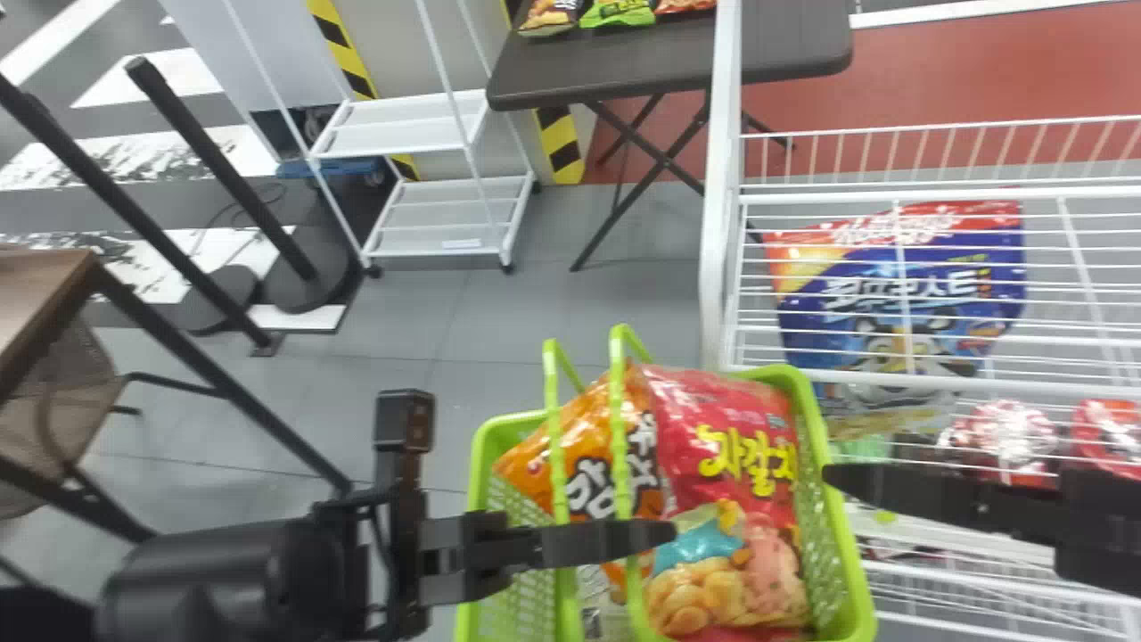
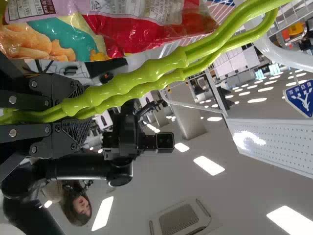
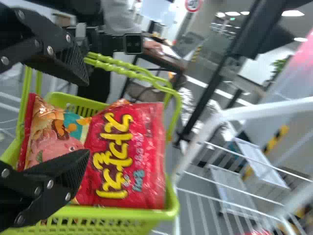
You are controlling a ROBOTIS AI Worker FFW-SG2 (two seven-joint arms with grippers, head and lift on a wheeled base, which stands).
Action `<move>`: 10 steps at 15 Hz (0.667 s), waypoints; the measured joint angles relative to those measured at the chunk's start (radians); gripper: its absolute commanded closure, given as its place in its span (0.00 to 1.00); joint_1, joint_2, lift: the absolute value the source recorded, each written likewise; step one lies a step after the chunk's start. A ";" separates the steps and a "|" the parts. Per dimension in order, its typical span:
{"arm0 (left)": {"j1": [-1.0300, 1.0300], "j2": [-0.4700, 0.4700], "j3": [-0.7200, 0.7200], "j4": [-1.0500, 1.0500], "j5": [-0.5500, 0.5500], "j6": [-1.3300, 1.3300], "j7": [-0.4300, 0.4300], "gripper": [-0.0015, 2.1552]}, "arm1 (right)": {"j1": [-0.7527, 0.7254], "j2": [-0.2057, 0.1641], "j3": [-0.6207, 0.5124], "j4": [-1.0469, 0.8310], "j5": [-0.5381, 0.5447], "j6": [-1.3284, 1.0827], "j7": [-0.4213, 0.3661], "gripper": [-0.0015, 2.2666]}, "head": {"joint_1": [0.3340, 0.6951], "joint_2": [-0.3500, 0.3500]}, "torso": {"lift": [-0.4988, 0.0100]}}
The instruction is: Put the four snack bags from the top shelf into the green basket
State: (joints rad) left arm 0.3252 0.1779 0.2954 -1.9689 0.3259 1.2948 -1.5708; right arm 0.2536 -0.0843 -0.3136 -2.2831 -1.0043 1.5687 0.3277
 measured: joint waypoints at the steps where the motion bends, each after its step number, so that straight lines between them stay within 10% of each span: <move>1: 0.000 0.000 0.003 0.006 0.002 0.000 0.000 1.00 | 0.029 0.004 -0.041 -0.021 0.038 -0.032 0.006 0.03 | 1.00 0.64 | 0.98; 5: 0.007 -0.003 0.010 0.009 0.008 0.000 0.000 1.00 | 0.193 0.066 0.041 -0.037 0.480 -0.624 -0.007 0.03 | 1.00 0.38 | 0.98; 10: 0.041 -0.011 0.026 -0.008 0.009 -0.001 0.000 1.00 | 0.294 0.078 0.213 0.163 0.961 -1.398 -0.024 0.03 | 1.00 0.33 | 0.98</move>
State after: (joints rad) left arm 0.3658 0.1668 0.3210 -1.9770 0.3344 1.2940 -1.5707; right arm 0.5480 -0.0062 -0.1005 -2.1202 -0.0429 0.1708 0.3039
